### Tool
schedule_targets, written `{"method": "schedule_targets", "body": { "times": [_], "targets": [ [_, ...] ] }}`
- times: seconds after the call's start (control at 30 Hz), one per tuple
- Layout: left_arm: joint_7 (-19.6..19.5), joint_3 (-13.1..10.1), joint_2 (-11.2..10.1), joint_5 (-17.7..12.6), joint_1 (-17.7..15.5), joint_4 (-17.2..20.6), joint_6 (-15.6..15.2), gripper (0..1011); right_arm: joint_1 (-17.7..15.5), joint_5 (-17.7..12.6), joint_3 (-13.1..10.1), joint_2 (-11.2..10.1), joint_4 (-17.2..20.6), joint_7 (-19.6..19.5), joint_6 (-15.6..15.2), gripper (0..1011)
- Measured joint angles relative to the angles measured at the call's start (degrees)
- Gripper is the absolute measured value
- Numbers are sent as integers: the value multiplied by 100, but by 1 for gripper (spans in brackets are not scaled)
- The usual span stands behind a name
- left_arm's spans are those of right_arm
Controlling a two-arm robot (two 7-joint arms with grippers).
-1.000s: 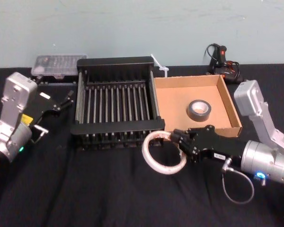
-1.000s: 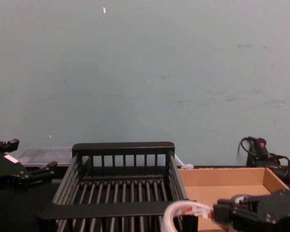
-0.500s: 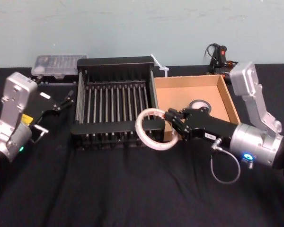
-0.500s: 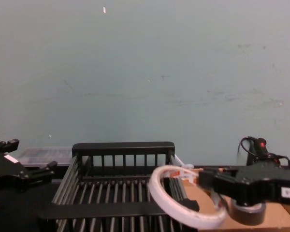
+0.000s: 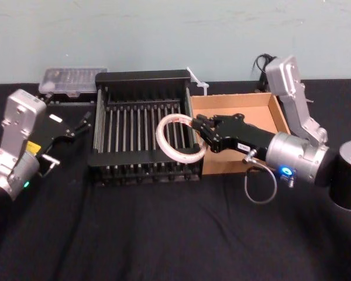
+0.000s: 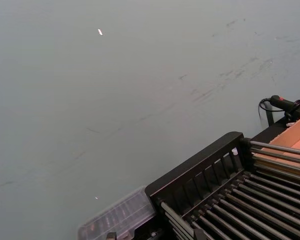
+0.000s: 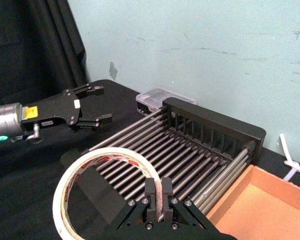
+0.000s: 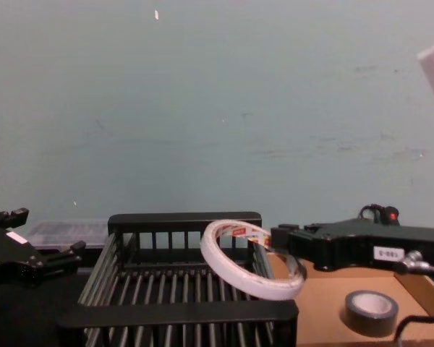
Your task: Pick up the white tape and place it into the black box , Pick up the silver tape and place it into the brown box.
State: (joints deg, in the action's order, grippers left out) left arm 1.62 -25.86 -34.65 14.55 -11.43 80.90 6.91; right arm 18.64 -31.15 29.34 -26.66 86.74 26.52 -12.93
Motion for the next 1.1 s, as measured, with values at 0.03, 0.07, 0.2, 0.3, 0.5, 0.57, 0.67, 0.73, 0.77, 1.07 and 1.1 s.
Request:
{"method": "schedule_targets", "body": {
  "times": [0.03, 0.07, 0.2, 0.3, 0.5, 0.57, 0.67, 0.73, 0.77, 1.07, 1.1],
  "targets": [
    [0, 0, 0, 0, 0, 0, 0, 1001, 31, 1, 9, 23, -33, 0, -8, 84],
    [0, 0, 0, 0, 0, 0, 0, 1001, 103, 11, 33, 74, -111, 0, -22, 84],
    [0, 0, 0, 0, 0, 0, 0, 1001, 282, 63, 97, 184, -302, 1, -38, 84],
    [0, 0, 0, 0, 0, 0, 0, 1001, 438, 115, 147, 284, -479, 1, -57, 84],
    [0, 0, 0, 0, 0, 0, 0, 1001, 722, 248, 249, 480, -832, 5, -68, 84],
    [0, 0, 0, 0, 0, 0, 0, 1001, 829, 295, 280, 562, -969, 7, -73, 84],
    [0, 0, 0, 0, 0, 0, 0, 1001, 930, 340, 306, 640, -1105, 8, -73, 84],
    [0, 0, 0, 0, 0, 0, 0, 1002, 1038, 390, 336, 726, -1247, 15, -70, 84],
    [0, 0, 0, 0, 0, 0, 0, 1001, 1075, 408, 347, 756, -1301, 16, -69, 84],
    [0, 0, 0, 0, 0, 0, 0, 1001, 1471, 603, 447, 1103, -1914, 118, 11, 84],
    [0, 0, 0, 0, 0, 0, 0, 1001, 1498, 616, 453, 1130, -1966, 127, 16, 84]
  ]
}}
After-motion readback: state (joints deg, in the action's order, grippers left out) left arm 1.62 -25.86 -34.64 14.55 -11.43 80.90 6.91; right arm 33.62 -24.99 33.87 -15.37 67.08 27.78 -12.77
